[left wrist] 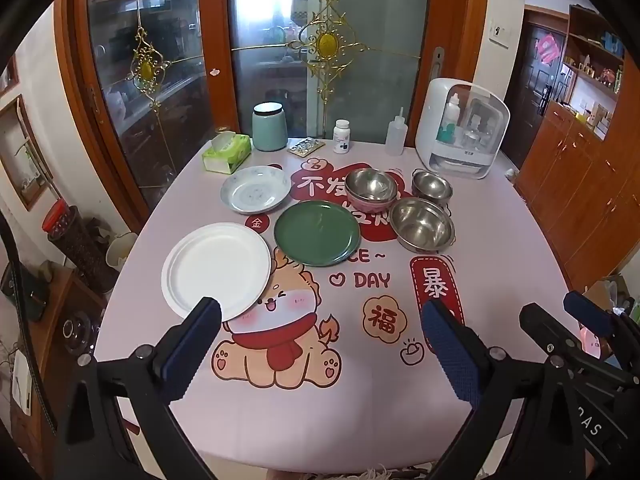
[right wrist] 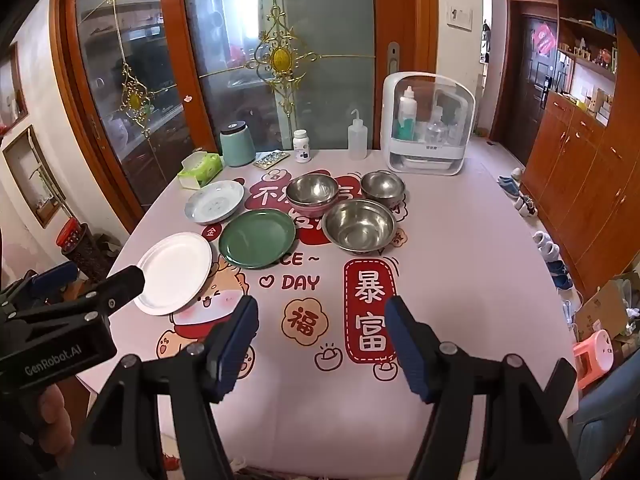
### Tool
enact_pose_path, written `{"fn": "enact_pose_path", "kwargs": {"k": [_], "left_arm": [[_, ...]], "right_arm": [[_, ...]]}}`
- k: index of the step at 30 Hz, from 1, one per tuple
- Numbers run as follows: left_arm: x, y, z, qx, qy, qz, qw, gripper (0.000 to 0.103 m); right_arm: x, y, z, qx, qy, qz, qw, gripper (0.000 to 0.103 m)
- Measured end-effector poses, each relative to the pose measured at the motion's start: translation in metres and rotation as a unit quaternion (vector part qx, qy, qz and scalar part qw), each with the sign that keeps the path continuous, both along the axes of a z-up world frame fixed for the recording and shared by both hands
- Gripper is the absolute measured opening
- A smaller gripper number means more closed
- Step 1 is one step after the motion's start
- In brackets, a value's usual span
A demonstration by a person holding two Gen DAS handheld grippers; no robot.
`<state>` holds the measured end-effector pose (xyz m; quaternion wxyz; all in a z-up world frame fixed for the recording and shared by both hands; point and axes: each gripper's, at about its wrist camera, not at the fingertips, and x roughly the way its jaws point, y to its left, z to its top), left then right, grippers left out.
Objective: Organize plates and bowls
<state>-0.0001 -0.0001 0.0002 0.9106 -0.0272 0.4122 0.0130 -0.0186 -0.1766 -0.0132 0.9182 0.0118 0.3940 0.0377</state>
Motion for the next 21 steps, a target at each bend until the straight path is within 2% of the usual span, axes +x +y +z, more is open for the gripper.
{"fn": "enact_pose_path", "kwargs": {"k": [21], "left_arm": [[-0.008,0.007,-0.007,-0.004,0.01,-0.008,0.9999,0.1]], "right_arm": [[-0.01,0.01,-0.003,0.001,0.003,-0.01,1.0,0.066]]}}
